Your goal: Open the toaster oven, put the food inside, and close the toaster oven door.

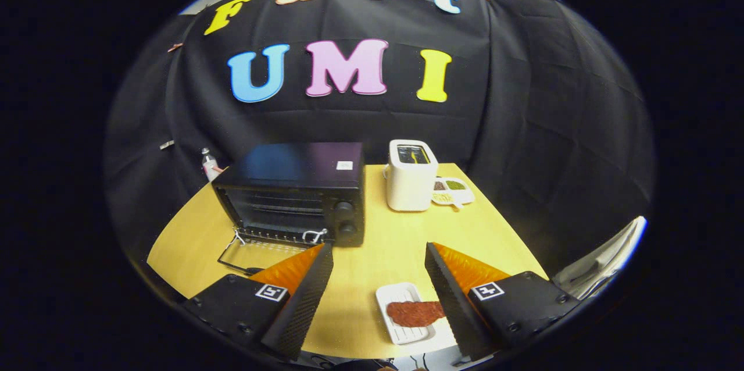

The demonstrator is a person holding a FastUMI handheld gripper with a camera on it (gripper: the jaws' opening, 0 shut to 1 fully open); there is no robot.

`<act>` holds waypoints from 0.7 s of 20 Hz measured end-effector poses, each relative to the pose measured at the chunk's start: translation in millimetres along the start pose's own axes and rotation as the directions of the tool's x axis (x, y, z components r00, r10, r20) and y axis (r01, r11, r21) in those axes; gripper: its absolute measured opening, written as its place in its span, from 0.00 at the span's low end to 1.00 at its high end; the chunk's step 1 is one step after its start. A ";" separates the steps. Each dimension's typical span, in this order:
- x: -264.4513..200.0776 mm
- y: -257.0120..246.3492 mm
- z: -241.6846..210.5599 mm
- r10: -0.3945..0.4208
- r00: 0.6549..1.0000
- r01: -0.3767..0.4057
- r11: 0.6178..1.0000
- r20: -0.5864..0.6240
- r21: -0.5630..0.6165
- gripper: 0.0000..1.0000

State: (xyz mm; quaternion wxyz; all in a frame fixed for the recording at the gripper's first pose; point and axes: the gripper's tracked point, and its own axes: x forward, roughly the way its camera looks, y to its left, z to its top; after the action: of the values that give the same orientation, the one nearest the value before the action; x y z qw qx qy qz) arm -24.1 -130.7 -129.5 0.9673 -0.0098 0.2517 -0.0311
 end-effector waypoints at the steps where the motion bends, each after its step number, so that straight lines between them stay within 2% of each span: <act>1: 0.4 -15.6 -3.7 -0.012 1.000 0.013 1.000 -0.015 0.016 0.98; 5: 14.3 -58.7 -41.9 -0.011 0.990 0.018 0.998 -0.138 0.053 0.98; 10: 30.0 -78.6 -99.5 0.112 0.944 -0.072 0.988 -0.311 0.139 0.99; 14: 45.6 -93.0 -138.1 0.192 0.896 -0.109 0.969 -0.401 0.220 0.99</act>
State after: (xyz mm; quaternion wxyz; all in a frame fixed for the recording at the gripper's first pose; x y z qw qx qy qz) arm -56.8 -226.9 -269.0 0.8864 0.1101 0.4493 0.0186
